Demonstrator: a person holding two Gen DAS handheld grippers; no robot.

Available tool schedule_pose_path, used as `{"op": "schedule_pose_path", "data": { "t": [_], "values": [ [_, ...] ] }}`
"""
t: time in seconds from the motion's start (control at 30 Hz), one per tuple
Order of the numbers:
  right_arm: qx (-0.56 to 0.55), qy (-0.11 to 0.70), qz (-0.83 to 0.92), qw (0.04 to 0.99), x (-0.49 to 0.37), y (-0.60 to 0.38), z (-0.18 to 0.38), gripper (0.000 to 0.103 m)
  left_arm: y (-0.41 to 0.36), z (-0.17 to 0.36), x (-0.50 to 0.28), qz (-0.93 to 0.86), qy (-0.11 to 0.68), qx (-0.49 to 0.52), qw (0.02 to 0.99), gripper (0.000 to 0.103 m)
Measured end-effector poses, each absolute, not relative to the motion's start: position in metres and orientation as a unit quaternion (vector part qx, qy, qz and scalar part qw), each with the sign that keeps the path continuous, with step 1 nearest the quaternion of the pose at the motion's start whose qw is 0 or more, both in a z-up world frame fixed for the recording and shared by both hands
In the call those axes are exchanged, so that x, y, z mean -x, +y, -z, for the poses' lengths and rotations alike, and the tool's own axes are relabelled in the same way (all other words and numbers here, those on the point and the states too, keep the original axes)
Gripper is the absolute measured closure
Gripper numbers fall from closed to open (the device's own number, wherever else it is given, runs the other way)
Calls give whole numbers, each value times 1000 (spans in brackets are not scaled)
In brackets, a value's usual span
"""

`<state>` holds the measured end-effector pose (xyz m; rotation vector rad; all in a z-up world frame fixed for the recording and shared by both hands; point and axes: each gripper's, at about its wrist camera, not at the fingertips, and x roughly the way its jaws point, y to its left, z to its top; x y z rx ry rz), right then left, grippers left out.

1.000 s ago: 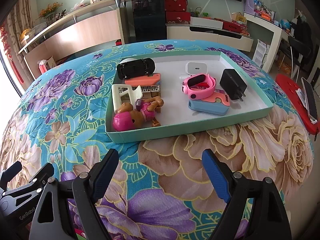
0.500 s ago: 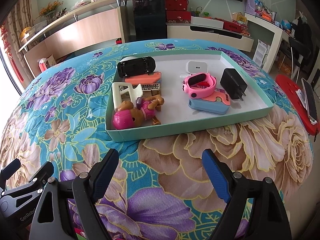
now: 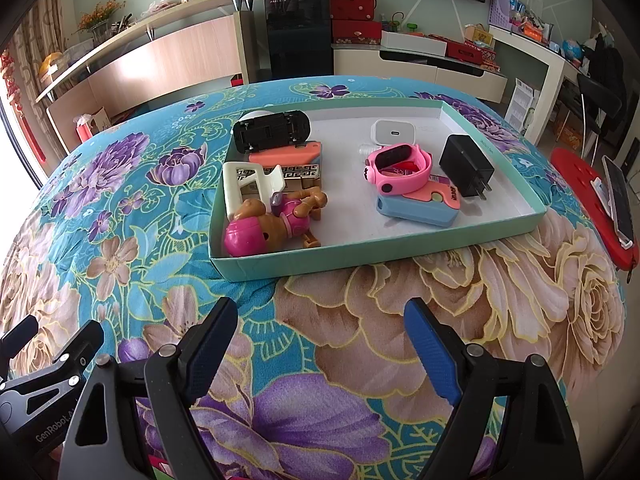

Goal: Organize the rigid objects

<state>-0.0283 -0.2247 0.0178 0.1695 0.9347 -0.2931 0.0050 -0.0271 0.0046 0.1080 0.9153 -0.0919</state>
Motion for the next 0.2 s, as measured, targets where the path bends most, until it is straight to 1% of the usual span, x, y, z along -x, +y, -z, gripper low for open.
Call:
{"op": "schedule_pose_path", "data": {
  "t": [0.2],
  "values": [
    [-80, 451, 141, 878, 28, -225, -17, 17, -31, -6, -3, 43, 435, -62, 897, 0]
  ]
}}
